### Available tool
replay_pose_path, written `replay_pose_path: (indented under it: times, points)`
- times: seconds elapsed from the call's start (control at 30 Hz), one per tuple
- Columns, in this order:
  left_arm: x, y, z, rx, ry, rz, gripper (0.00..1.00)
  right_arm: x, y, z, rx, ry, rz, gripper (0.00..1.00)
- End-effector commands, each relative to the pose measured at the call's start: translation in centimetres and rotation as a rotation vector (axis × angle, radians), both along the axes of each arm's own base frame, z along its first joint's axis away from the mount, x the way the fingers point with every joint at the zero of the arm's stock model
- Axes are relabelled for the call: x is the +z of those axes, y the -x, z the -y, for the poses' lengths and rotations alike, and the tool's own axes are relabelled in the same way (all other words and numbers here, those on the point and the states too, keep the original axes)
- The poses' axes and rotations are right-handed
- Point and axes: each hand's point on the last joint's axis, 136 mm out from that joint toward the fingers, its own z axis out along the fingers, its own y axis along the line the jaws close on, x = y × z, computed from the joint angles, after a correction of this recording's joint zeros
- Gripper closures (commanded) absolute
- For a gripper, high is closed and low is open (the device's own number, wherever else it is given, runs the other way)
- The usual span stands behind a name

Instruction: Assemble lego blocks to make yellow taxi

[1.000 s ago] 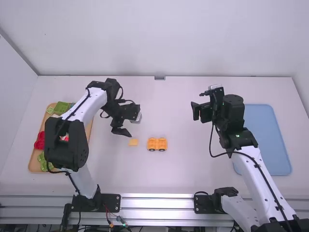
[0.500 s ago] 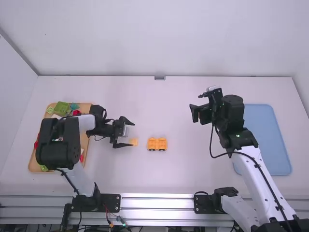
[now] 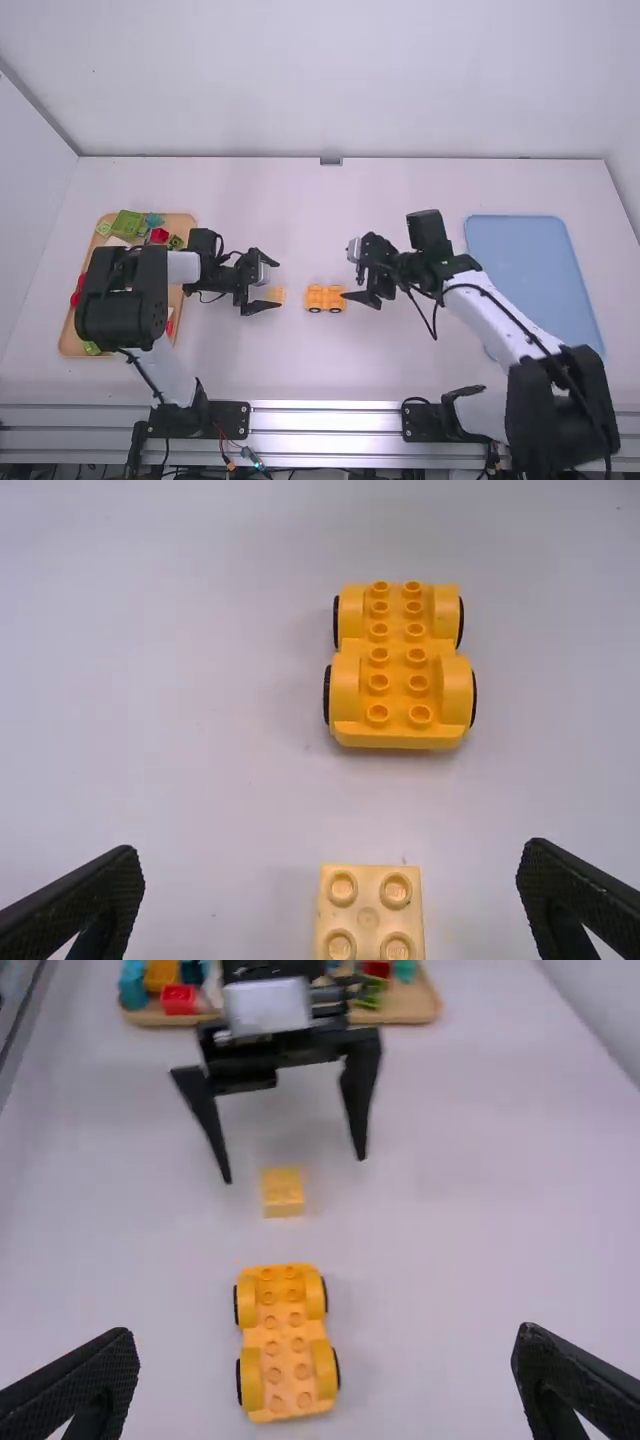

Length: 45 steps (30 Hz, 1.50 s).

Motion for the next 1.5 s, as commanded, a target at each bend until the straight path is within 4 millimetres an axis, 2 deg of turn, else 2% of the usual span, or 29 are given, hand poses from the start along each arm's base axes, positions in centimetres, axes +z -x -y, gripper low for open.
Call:
replay_pose_path:
  times: [0.0, 0.2, 0.33, 0.47, 0.53, 0.63, 0.8, 0.93, 0.97, 1.03, 1.1, 1.17, 1.2, 1.23, 1.47]
  points:
    - [-0.7, 0.2, 0.1, 0.010, 0.015, -0.052, 0.01, -2.1, 1.4, -1.1, 0.110, -0.033, -0.009, 0.01]
    - [-2.3, -0.6, 0.3, 0.003, 0.051, -0.110, 0.01, -6.6, 1.9, -2.1, 0.193, -0.005, -0.041, 0.01]
    - [-2.6, -0.6, 0.2, 0.005, 0.044, -0.117, 0.01, -8.0, 2.4, -2.2, 0.232, -0.001, -0.048, 0.01]
    - [-4.0, -0.2, -0.5, 0.017, -0.039, -0.138, 0.01, -8.8, 2.1, -1.9, 0.207, -0.003, -0.083, 0.01]
    - [-4.7, 0.2, -0.7, 0.021, -0.069, -0.144, 0.02, -9.2, 1.3, -1.6, 0.163, -0.007, -0.110, 0.01]
    - [-5.0, 0.5, -0.8, 0.026, -0.070, -0.132, 0.08, -9.6, 0.4, -1.2, 0.121, -0.015, -0.135, 0.01]
    - [-5.4, 0.5, -1.3, 0.044, -0.073, -0.117, 0.16, -10.0, 0.4, -1.2, 0.121, -0.031, -0.156, 0.01]
    - [-5.3, 0.8, -1.3, 0.044, -0.063, -0.126, 0.18, -9.9, 0.5, -1.2, 0.122, -0.033, -0.157, 0.01]
    - [-5.4, 1.0, -1.3, 0.033, -0.068, -0.112, 0.22, -9.9, 0.5, -1.2, 0.122, -0.034, -0.158, 0.01]
    - [-5.5, 1.1, -1.3, 0.029, -0.069, -0.107, 0.25, -9.9, 0.6, -1.3, 0.125, -0.033, -0.161, 0.01]
    - [-5.5, 1.2, -1.1, 0.022, -0.069, -0.105, 0.38, -10.0, 1.1, -1.5, 0.136, -0.027, -0.178, 0.01]
    - [-5.5, 1.3, -1.1, 0.023, -0.069, -0.105, 0.48, -10.1, 1.4, -1.6, 0.143, -0.022, -0.186, 0.01]
    - [-5.5, 1.3, -1.1, 0.025, -0.069, -0.106, 0.59, -10.1, 1.6, -1.8, 0.142, -0.020, -0.197, 0.01]
    - [-5.5, 1.3, -1.2, 0.028, -0.069, -0.109, 0.61, -10.2, 1.6, -2.0, 0.142, -0.018, -0.200, 0.01]
    - [-5.6, 1.3, -1.2, 0.030, -0.068, -0.114, 0.57, -10.4, 1.5, -2.5, 0.152, 0.001, -0.168, 0.01]
